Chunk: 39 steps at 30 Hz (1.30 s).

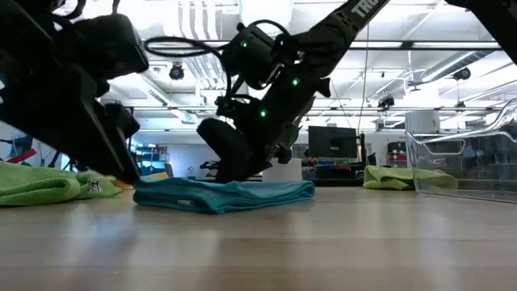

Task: Fold microfiber towels
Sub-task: Fold the blue towel on the table

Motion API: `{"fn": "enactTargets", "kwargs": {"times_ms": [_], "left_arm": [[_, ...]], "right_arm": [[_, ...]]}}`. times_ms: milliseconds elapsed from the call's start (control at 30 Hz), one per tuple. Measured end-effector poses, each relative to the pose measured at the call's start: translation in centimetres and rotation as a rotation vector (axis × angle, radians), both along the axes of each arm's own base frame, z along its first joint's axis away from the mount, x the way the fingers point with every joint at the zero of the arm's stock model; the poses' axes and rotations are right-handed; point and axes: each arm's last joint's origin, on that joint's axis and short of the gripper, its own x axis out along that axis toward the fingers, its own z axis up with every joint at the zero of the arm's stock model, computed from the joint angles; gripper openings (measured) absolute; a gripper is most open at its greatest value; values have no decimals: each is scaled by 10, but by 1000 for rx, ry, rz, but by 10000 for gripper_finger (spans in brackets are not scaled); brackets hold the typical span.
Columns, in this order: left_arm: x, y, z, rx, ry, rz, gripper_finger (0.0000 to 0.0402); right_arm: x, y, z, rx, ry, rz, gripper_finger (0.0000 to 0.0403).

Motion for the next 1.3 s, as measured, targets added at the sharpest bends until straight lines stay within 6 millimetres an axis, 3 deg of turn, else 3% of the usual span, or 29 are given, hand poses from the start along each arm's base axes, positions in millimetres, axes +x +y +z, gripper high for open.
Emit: {"fn": "enactTargets", "kwargs": {"times_ms": [133, 267, 467, 700, 1100, 1300], "left_arm": [[-2, 4, 7, 40, -32, -22, 144], [-1, 22, 5, 111, -53, 73, 144], [-4, 47, -17, 95, 58, 104, 144], [-17, 45, -6, 5, 117, 88, 144], [-24, 54, -27, 137, 110, 181, 144], [-21, 57, -22, 195, 43, 192, 144]], "right_arm": [[-1, 1, 15, 1, -22, 5, 109], [-5, -8, 26, -26, -20, -15, 104], [-5, -23, 12, 43, 19, 9, 86], [-7, -42, 5, 34, 42, -18, 54], [-7, -41, 5, 24, 48, 2, 43], [-7, -40, 5, 24, 48, 5, 43]]}}
